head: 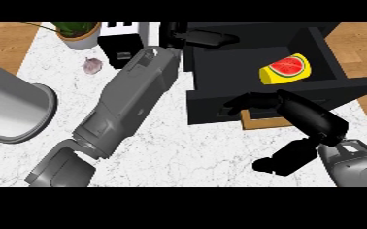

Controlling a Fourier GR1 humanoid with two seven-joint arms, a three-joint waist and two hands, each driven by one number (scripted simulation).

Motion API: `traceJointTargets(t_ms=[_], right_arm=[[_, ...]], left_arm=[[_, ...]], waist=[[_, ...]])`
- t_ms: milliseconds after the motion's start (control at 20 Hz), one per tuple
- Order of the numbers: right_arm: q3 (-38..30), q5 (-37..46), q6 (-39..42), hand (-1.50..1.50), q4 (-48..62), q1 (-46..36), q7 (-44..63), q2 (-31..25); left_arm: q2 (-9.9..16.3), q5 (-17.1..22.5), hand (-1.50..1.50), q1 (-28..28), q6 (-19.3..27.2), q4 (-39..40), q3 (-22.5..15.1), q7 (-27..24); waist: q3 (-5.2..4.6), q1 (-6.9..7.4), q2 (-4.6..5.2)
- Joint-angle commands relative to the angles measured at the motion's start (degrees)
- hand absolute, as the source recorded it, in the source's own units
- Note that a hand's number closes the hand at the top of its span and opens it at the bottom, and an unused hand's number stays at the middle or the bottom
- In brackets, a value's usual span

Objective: Pick up the cup, place it into the drawer and close the drawer

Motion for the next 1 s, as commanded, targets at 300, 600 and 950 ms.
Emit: traceJointTargets(t_ms=[300,600,950], right_arm=[[6.73,20.25,-8.26,-1.5,23.32,-2.88,-10.81,2.39],[7.42,27.67,-14.45,1.5,46.68,-12.75,-17.69,5.88],[-0.47,26.48,-21.89,1.5,63.07,-21.11,-29.41,5.35]], left_arm=[[2.68,1.74,-1.5,6.32,-6.01,-2.75,2.09,-3.66],[2.87,1.76,-1.5,9.7,-5.76,-7.91,1.9,-3.49],[7.32,2.52,-1.5,17.53,-11.32,-15.05,1.1,-1.19]], waist=[[-0.02,5.63,-0.51],[0.08,8.79,-0.15],[0.19,11.28,-0.07]])
